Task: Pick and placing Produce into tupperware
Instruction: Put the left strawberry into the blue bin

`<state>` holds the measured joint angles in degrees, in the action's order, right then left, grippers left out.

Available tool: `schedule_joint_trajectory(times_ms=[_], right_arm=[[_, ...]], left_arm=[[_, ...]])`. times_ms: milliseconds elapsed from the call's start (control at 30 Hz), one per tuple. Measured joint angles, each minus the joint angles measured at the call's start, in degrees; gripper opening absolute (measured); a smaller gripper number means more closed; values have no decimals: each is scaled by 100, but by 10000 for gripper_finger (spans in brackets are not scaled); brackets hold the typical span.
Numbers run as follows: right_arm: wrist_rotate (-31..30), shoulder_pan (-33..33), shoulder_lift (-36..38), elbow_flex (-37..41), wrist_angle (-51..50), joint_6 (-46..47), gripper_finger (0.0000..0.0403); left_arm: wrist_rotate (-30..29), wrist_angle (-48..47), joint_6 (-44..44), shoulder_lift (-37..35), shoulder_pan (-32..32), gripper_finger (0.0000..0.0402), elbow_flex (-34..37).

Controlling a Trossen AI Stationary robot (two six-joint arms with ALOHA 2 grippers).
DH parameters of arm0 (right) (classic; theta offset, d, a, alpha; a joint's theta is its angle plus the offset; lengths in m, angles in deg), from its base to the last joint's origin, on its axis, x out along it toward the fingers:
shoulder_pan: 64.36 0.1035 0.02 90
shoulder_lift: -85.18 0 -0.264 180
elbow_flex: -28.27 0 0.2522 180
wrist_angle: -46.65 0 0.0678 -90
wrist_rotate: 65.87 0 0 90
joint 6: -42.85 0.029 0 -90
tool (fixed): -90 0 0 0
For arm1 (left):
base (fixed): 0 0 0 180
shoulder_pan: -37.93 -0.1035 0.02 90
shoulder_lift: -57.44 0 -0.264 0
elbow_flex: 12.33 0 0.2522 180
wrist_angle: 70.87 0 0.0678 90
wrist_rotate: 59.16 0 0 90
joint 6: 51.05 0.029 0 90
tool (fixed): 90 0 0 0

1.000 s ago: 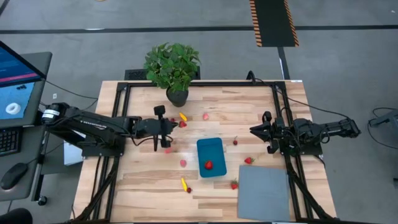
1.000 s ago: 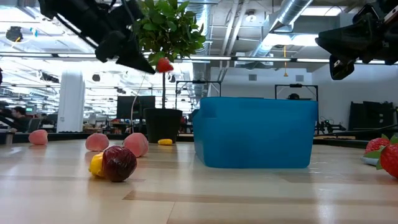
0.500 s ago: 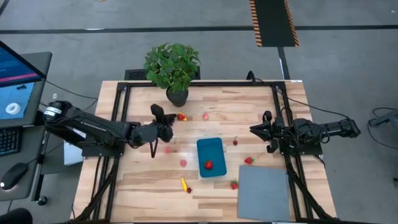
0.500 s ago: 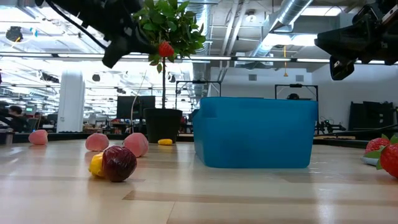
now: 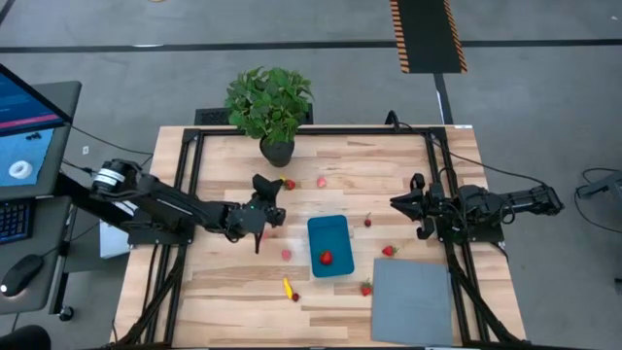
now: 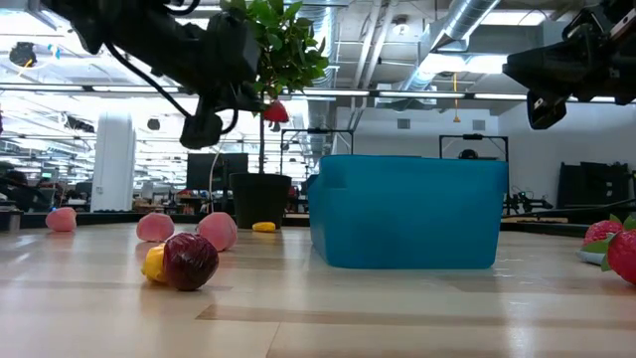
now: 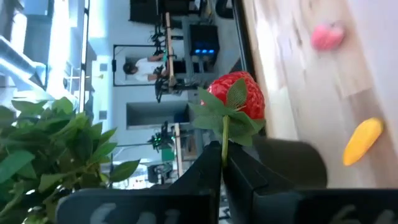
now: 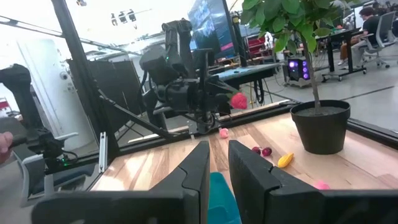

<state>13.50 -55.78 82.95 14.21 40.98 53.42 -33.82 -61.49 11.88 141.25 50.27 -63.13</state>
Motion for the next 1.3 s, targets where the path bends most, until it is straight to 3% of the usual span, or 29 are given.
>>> schedule_joint_trajectory(times_ms=[200, 467, 833, 1033, 1300], right_arm=[[2, 0, 1, 0, -12, 2, 83], [3, 0, 1, 2, -19, 7, 83], [4, 0, 1, 2, -28, 6, 83], [4, 0, 1, 2, -17, 4, 83], [4, 0, 0, 1, -8, -32, 83]], left_arm=[[100, 655, -696, -66, 39, 0, 2], [697, 948, -3462, -519, 55, 0, 0], [2929, 865, -7873, -704, 55, 0, 0], [4068, 740, -9532, -702, 55, 0, 0], [4782, 795, -11588, -702, 55, 0, 0]])
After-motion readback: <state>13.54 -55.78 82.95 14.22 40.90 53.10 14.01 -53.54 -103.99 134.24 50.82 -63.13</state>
